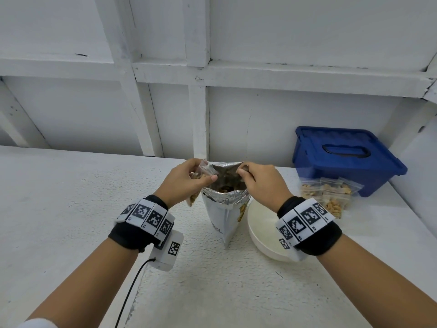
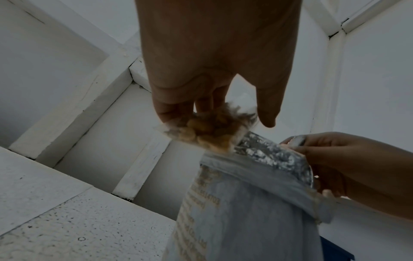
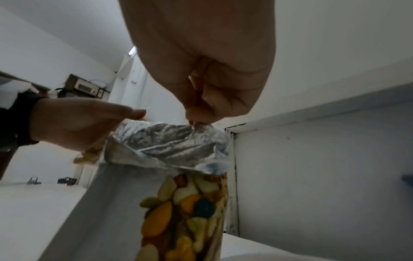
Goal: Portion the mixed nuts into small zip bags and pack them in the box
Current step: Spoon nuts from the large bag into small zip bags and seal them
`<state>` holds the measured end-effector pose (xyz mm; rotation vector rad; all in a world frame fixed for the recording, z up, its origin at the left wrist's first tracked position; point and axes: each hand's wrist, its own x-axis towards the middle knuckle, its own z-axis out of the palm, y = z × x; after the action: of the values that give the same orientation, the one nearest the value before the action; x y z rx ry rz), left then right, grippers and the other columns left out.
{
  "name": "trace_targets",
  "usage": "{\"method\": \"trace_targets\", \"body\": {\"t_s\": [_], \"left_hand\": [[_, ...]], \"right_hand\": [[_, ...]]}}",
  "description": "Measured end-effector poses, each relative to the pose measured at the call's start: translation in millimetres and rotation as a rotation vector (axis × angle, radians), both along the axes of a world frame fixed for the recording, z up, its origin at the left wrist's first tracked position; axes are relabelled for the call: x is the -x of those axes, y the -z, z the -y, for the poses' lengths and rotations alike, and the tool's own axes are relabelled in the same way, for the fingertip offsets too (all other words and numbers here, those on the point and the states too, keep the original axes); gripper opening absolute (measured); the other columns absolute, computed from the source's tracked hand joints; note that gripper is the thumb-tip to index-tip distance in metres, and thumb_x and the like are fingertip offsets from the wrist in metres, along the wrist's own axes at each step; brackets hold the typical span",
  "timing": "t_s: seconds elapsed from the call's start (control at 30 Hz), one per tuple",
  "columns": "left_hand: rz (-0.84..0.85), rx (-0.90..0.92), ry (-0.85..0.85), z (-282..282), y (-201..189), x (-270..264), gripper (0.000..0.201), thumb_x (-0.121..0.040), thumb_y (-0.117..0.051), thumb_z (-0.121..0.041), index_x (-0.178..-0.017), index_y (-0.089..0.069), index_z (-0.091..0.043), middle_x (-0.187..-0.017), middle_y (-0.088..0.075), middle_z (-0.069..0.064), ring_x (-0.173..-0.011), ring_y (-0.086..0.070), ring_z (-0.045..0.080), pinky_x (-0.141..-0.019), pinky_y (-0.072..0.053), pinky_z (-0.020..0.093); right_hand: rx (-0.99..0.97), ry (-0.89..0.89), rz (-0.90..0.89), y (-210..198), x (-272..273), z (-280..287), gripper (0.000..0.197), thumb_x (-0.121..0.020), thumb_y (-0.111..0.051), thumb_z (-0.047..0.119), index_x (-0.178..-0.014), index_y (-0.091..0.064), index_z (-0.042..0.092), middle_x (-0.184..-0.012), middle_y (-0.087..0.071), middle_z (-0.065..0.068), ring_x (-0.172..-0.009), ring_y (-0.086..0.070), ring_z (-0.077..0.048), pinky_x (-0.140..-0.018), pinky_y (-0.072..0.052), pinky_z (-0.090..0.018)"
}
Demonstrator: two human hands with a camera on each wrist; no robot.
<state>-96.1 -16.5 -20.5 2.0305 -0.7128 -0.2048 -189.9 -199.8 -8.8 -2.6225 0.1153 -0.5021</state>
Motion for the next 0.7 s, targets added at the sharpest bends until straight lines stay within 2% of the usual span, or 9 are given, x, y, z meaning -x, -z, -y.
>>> {"method": "trace_targets", "body": {"t_s": [0.1,0.2,0.27,0.33,0.4,0.5,0.6,0.7], "left_hand": [[-0.006,-0.003,0.004,0.3,-0.8,0.2,0.050,-0.066,-0.062,-0.055,-0.108,-0.056,-0.027,-0.101,-0.066,-0.005,-0.094,-0.062,0.012,-0.084,-0.051,0.030],[-0.008,0.002,-0.001,0.0,-2.3,0.8,0.044,-0.072,-0.069,-0.050,-0.108,-0.056,-0.027,-0.101,-0.066,-0.005,-0.094,-0.063,0.013,-0.084,-0.050,0.029],[0.003,-0.005,-0.003,0.0,-2.0,0.9,0.035,-0.079,-0.070,-0.041,-0.107,-0.056,-0.027,-0.102,-0.066,-0.004,-0.095,-0.062,0.013,-0.083,-0.048,0.027],[0.001,-0.009,0.003,0.1,-2.1,1.3,0.039,-0.076,-0.070,-0.046,-0.108,-0.056,-0.028,-0.102,-0.066,-0.005,-0.094,-0.062,0.012,-0.083,-0.048,0.027],[-0.006,-0.008,0.003,-0.4,-1.5,0.8,0.047,-0.069,-0.065,-0.054,-0.108,-0.056,-0.029,-0.101,-0.066,-0.006,-0.093,-0.062,0.012,-0.082,-0.049,0.028],[-0.011,-0.013,0.002,-1.6,-0.5,0.1,0.045,-0.071,-0.067,-0.054,-0.107,-0.055,-0.029,-0.101,-0.066,-0.006,-0.093,-0.062,0.013,-0.081,-0.049,0.028],[0.004,-0.028,0.005,-1.8,-2.2,2.1,0.037,-0.078,-0.069,-0.046,-0.107,-0.054,-0.029,-0.102,-0.065,-0.005,-0.092,-0.060,0.012,-0.075,-0.045,0.020],[0.027,-0.045,0.008,-1.1,-6.4,4.4,0.031,-0.082,-0.066,-0.037,-0.108,-0.054,-0.027,-0.097,-0.063,-0.007,-0.086,-0.057,0.008,-0.070,-0.041,0.014]], "right_hand": [[-0.208,0.075,-0.040,-0.5,-1.6,1.2,0.027,-0.098,-0.041,0.022,-0.095,-0.064,0.006,-0.080,-0.069,-0.008,-0.071,-0.061,-0.015,-0.067,-0.046,-0.023],[-0.361,0.115,-0.040,-1.6,-0.6,2.0,0.025,-0.097,-0.043,0.019,-0.091,-0.064,0.007,-0.072,-0.067,-0.004,-0.060,-0.055,-0.008,-0.068,-0.047,-0.022],[-0.452,0.143,-0.029,-2.4,0.6,3.7,0.024,-0.097,-0.043,0.017,-0.090,-0.063,0.007,-0.067,-0.064,-0.003,-0.055,-0.055,-0.008,-0.062,-0.046,-0.015],[-0.543,0.178,-0.013,-3.9,1.6,6.6,0.024,-0.097,-0.042,0.017,-0.087,-0.062,0.007,-0.064,-0.063,-0.001,-0.052,-0.055,-0.008,-0.052,-0.041,-0.006],[-0.624,0.212,0.010,-5.8,1.9,9.2,0.026,-0.097,-0.041,0.016,-0.081,-0.061,0.010,-0.063,-0.063,-0.001,-0.050,-0.054,-0.009,-0.046,-0.038,-0.007],[-0.721,0.280,0.037,-6.5,1.8,12.9,0.029,-0.096,-0.042,0.016,-0.072,-0.059,0.018,-0.064,-0.064,-0.004,-0.050,-0.054,-0.009,-0.042,-0.036,-0.015],[-0.796,0.334,0.058,-7.7,3.5,17.6,0.028,-0.096,-0.042,0.016,-0.074,-0.059,0.019,-0.067,-0.065,-0.005,-0.052,-0.055,-0.010,-0.041,-0.036,-0.017],[-0.827,0.346,0.085,-10.9,6.8,22.7,0.027,-0.097,-0.042,0.016,-0.075,-0.058,0.019,-0.069,-0.065,-0.004,-0.054,-0.054,-0.010,-0.041,-0.038,-0.014]]}}
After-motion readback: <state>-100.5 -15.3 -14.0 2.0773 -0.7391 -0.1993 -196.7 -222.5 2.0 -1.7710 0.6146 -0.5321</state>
